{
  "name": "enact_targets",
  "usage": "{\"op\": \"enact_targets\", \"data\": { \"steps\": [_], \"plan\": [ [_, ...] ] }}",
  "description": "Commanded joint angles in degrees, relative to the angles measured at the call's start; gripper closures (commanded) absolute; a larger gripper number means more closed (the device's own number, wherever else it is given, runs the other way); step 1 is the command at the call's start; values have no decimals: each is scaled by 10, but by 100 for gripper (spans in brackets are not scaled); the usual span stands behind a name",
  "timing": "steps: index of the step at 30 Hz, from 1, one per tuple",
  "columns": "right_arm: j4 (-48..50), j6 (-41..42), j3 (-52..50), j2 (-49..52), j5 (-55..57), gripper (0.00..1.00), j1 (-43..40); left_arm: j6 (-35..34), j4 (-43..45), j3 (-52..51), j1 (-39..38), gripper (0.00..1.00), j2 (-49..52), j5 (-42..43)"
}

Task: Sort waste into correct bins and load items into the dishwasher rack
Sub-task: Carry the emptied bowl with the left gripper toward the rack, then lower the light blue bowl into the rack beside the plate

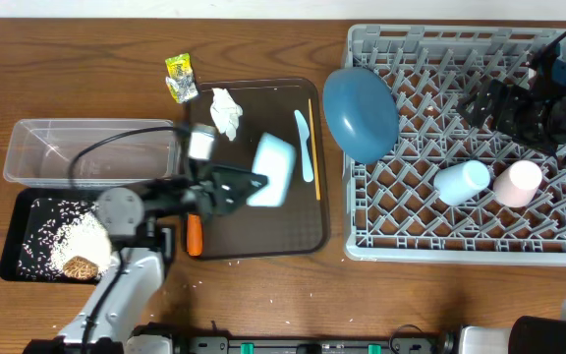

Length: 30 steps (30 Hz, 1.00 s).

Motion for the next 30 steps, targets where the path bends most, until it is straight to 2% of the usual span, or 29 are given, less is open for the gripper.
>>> {"op": "enact_targets", "data": {
  "steps": [1,5,8,14,22,30],
  "plan": [
    [1,4,2,1,-4,1,2,53,5,11,-63,94,11,-95],
    [1,4,2,1,-4,1,2,98,-17,6,-136,94,35,-197],
    [1,4,2,1,-4,1,2,104,-41,7,-173,94,76,-251],
    [1,4,2,1,-4,1,2,93,72,7,-242,94,141,-338],
    [1,4,2,1,-4,1,2,89,65,7,-296,94,185,-471],
    [-3,4,2,1,-4,1,2,82,65,42,-332,94,220,-478]
  ]
}}
